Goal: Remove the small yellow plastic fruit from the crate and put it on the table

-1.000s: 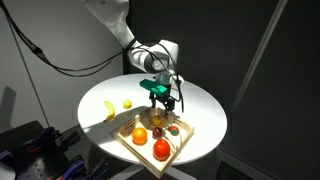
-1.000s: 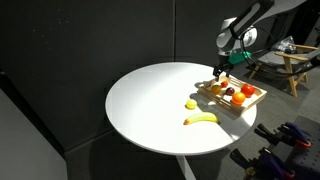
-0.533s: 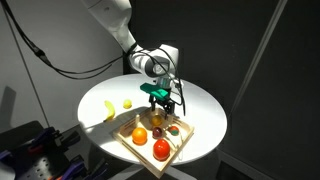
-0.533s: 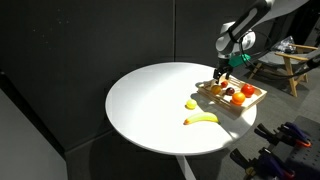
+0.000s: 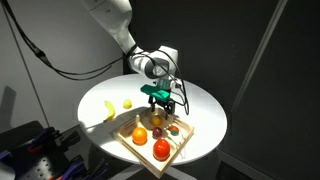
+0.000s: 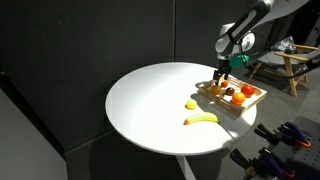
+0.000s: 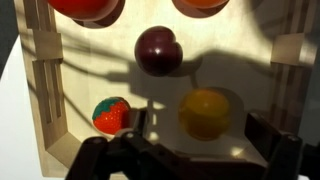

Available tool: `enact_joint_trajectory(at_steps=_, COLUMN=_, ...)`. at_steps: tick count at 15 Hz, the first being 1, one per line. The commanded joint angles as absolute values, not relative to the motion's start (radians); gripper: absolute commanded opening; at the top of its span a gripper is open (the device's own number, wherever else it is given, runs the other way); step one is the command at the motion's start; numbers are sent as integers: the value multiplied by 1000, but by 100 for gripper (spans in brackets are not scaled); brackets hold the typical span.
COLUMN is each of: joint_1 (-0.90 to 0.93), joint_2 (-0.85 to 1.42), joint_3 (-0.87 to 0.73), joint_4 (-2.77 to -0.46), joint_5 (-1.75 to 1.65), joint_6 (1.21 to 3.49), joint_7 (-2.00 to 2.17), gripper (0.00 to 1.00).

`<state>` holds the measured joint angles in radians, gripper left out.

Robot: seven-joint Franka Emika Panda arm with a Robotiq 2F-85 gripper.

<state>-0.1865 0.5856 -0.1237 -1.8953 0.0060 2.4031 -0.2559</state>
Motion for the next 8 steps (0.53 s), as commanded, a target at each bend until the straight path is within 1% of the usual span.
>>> enact_joint_trajectory(at_steps=1, joint_1=-202, joint_2=585, joint_3=-108, joint_4=-1893, joint_5=-7, joint_6=2400, joint_7=-247, gripper=100)
enact_joint_trajectory(at_steps=8, joint_1=-203, joint_2=585, joint_3=-105, joint_4=-1892, joint_5=-5, joint_6=2406, joint_7=-251, gripper=100)
